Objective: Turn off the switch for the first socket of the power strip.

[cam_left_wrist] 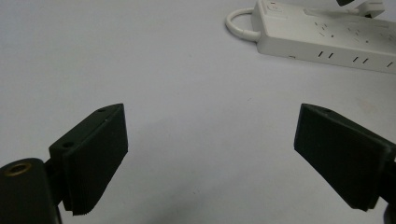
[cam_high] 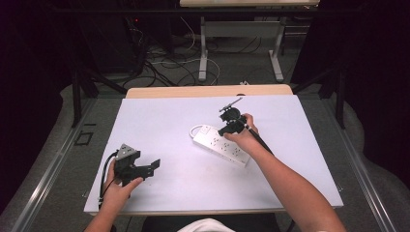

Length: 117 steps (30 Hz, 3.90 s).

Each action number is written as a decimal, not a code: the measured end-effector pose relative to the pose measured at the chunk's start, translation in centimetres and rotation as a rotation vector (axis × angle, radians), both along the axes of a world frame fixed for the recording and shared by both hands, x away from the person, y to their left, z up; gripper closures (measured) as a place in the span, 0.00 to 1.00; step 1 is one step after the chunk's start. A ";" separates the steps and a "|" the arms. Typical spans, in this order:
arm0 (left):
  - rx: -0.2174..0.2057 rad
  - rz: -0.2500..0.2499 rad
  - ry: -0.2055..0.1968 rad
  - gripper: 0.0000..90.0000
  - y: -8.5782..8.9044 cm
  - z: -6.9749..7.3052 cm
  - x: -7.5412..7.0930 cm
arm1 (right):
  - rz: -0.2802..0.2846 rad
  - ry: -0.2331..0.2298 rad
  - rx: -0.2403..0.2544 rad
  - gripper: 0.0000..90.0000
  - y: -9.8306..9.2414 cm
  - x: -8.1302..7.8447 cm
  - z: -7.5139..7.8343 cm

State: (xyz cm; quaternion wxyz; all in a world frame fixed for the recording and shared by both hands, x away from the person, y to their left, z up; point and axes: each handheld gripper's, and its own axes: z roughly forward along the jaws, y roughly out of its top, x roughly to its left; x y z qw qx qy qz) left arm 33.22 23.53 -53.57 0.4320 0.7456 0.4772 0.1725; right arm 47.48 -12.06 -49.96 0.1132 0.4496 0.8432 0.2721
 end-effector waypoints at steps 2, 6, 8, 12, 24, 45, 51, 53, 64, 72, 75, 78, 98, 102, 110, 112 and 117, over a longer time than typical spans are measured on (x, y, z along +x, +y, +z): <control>0.000 0.000 0.000 0.11 0.0 0.0 0.0 | -0.003 -0.006 0.006 0.63 0.0 -0.1 0.0; -0.001 0.002 -0.002 0.11 0.0 0.0 0.0 | -0.005 -0.017 -0.007 0.58 -0.1 -0.3 0.3; 0.001 0.000 0.002 0.11 0.0 0.0 0.0 | -0.005 -0.023 -0.002 0.56 -0.1 -0.4 0.5; -0.003 0.006 -0.008 0.11 0.0 0.0 0.0 | 0.003 -0.034 0.003 0.51 -0.3 -0.6 0.8; -0.003 0.007 -0.008 0.11 0.0 0.0 0.0 | 0.004 -0.054 0.014 0.45 -0.7 -1.7 1.8; -0.003 0.009 -0.008 0.11 0.0 0.0 0.0 | 0.015 -0.085 0.023 0.20 -2.4 -3.8 3.1; -0.003 0.010 -0.007 0.11 0.0 0.0 0.0 | 0.010 -0.098 0.011 0.17 -3.3 -4.3 3.0; -0.003 0.008 -0.008 0.11 0.0 0.0 0.0 | 0.007 -0.101 0.006 0.16 -3.6 -4.5 3.0; 0.002 0.002 -0.002 0.11 0.0 0.0 0.0 | -0.009 -0.129 0.012 0.06 -5.6 -6.1 3.1; 0.002 0.003 -0.002 0.11 0.0 0.0 0.0 | -0.007 -0.169 -0.004 0.00 -7.1 -7.6 3.0; 0.001 0.006 -0.003 0.11 0.0 0.0 0.0 | -0.014 -0.187 -0.008 0.00 -7.7 -8.2 3.1; 0.000 0.009 -0.011 0.11 -0.1 0.0 0.0 | -0.027 -0.198 0.006 0.00 -8.3 -8.8 3.1; -0.001 0.012 -0.012 0.11 -0.1 0.0 0.0 | -0.123 -0.230 0.082 0.00 -12.8 -11.9 1.4; 0.004 0.014 -0.010 0.10 -0.1 0.0 0.0 | -0.131 -0.249 0.070 0.00 -13.5 -12.2 0.6; -0.001 0.017 -0.010 0.07 -0.1 -0.1 0.0 | -0.159 -0.261 0.079 0.00 -14.6 -12.7 -0.7; 0.001 0.015 -0.010 0.06 -0.2 -0.1 0.0 | -0.171 -0.265 0.080 0.00 -14.9 -12.8 -0.9; 0.003 0.009 -0.007 0.03 -0.2 -0.2 0.1 | -0.198 -0.263 0.098 0.00 -15.5 -13.1 -1.5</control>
